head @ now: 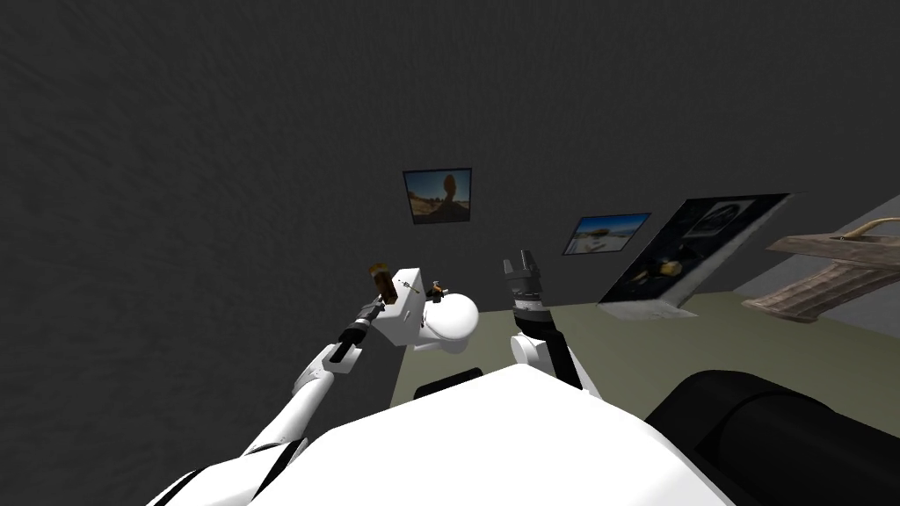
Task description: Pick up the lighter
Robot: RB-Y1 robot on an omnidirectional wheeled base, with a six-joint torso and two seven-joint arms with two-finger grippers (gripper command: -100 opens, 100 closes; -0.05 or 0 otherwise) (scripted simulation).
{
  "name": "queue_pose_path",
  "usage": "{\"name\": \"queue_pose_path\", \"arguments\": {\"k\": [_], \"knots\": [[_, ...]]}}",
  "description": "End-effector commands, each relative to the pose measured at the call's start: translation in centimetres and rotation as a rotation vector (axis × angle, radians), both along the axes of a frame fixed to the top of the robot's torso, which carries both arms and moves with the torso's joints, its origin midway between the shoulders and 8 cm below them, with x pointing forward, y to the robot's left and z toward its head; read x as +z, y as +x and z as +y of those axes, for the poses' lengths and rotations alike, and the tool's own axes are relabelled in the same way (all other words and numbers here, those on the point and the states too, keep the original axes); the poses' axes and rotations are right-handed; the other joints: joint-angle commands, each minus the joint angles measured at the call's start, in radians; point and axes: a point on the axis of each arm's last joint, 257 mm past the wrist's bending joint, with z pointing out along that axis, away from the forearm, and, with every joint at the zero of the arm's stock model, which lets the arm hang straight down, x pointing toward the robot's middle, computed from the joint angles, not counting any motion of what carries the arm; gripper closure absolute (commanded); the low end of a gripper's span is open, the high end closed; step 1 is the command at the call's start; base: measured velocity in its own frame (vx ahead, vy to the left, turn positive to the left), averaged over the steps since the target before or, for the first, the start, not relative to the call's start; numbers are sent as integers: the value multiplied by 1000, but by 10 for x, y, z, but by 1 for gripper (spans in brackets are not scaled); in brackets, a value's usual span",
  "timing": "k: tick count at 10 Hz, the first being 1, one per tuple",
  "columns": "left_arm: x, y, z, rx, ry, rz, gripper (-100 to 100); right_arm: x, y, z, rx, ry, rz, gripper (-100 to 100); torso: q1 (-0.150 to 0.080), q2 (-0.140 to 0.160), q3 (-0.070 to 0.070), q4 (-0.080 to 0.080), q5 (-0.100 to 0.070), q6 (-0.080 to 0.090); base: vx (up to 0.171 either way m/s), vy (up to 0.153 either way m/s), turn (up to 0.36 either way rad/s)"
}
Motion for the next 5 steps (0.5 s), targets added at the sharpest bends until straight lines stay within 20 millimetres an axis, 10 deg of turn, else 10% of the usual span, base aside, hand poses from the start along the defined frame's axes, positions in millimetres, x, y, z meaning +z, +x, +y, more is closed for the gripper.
{"name": "queue_pose_path", "arguments": {"k": [1,5], "knots": [[-13,-13,-8,-13,-5,22,100,0,0,0,0,0,0,0,0,0,0,0,0,0,66,16,41],[-20,-36,-18,-30,-8,26,100,0,0,0,0,0,0,0,3,-1,-5,-9,6,-3,56,12,40]]}}
